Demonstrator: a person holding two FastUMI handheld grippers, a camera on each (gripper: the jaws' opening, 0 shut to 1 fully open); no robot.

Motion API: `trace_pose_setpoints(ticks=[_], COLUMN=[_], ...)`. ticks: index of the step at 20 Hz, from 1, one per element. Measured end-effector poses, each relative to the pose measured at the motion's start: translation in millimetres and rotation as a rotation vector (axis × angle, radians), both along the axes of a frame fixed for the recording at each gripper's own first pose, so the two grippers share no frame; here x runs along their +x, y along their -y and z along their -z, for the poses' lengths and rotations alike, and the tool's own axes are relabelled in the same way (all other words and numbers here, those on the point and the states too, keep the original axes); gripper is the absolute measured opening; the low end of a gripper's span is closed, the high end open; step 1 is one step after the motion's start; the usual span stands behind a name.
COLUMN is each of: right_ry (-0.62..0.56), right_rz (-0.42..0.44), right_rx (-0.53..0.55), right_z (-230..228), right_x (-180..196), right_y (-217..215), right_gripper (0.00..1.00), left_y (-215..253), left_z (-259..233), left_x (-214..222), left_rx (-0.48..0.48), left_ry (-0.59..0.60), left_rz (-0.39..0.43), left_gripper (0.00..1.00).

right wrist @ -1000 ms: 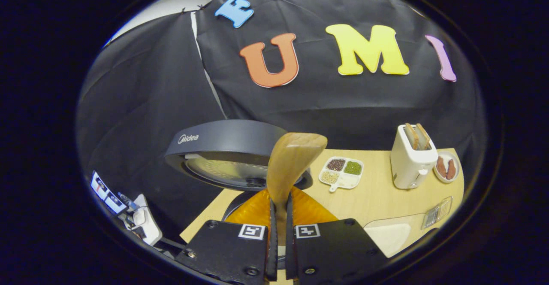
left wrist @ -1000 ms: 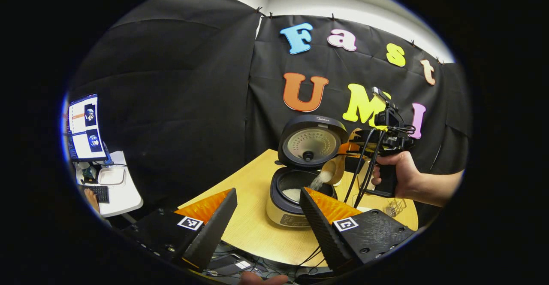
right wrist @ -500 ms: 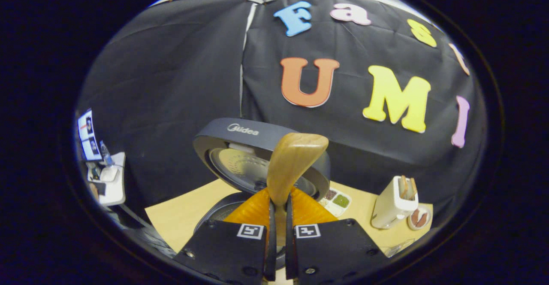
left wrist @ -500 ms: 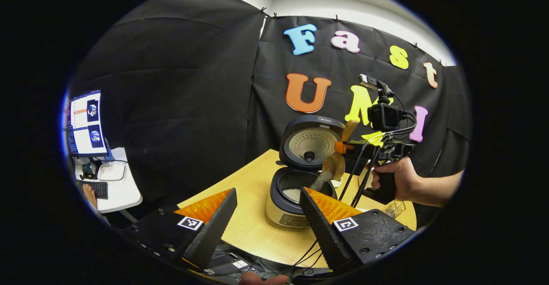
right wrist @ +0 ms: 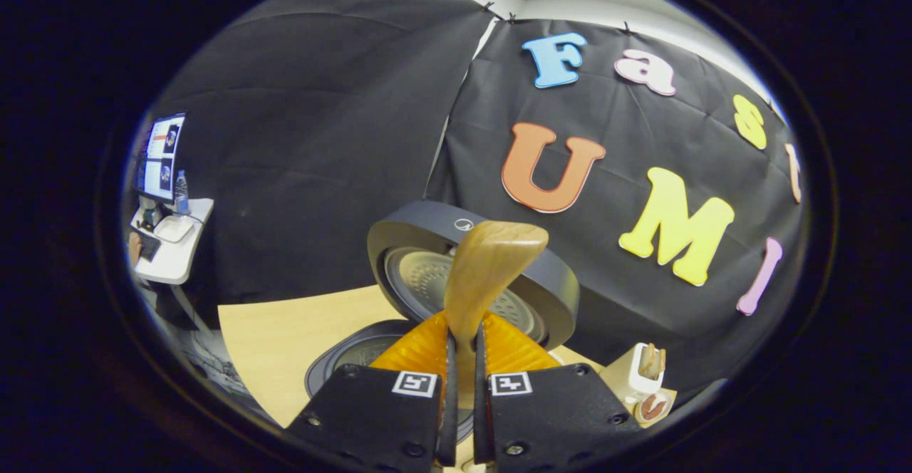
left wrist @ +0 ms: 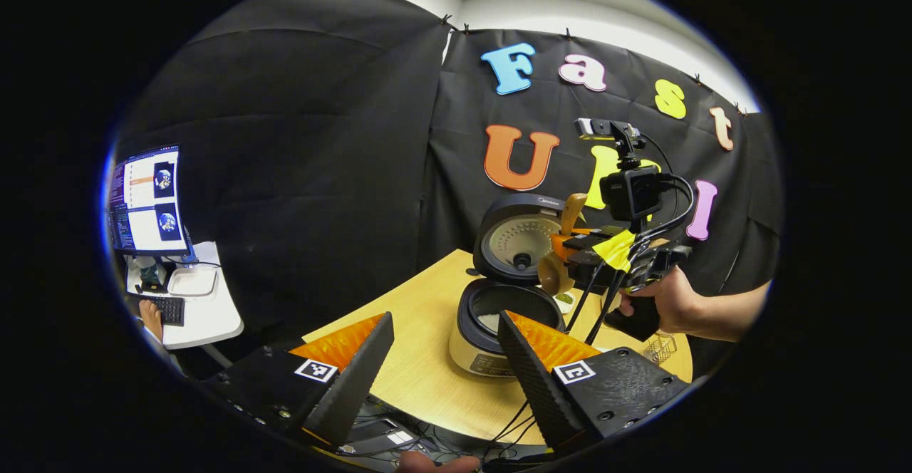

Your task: Close the left gripper, press the button to open the rice cooker; take a wooden spoon from the chopstick holder with the right hand, scoop a spoonful of rice and pour it into the rice cooker, then put the wooden spoon back into the chopstick holder.

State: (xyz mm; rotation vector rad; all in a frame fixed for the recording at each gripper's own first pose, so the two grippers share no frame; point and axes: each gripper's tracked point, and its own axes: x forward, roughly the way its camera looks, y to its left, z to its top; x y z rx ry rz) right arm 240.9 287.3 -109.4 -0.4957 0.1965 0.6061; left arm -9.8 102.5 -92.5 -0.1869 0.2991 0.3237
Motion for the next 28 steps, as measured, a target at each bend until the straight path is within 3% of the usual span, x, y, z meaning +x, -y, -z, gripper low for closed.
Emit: trace_pose_setpoints(ticks=[9, 16, 20, 28], right_ry=[-0.114, -0.377, -0.422, -0.380], right_rz=[-0.013, 0.047, 0.175, 0.532], right_rx=[0.186, 0.525, 0.655, 0.745], right_z=[-19.5, -53.4, -67.9, -38.3], right_x=[-16.7, -36.2, -17.2, 16.1], right_y=[13.3, 64.4, 146.6, 363.0], right_gripper=[0.14, 0.14, 0.14, 0.14], left_y=[8.8, 23.0, 42.6, 95.8], left_z=[-10.5, -19.0, -29.3, -37.7], left_x=[5.6, 24.5, 41.0, 86.6], left_rx=[0.037, 0.079, 0.096, 0.114], left_ry=[0.007, 0.016, 0.041, 0.079], left_rz=[0.019, 0.055, 0.100, 0.216], left_gripper=[0.95, 0.95, 0.95, 0.95])
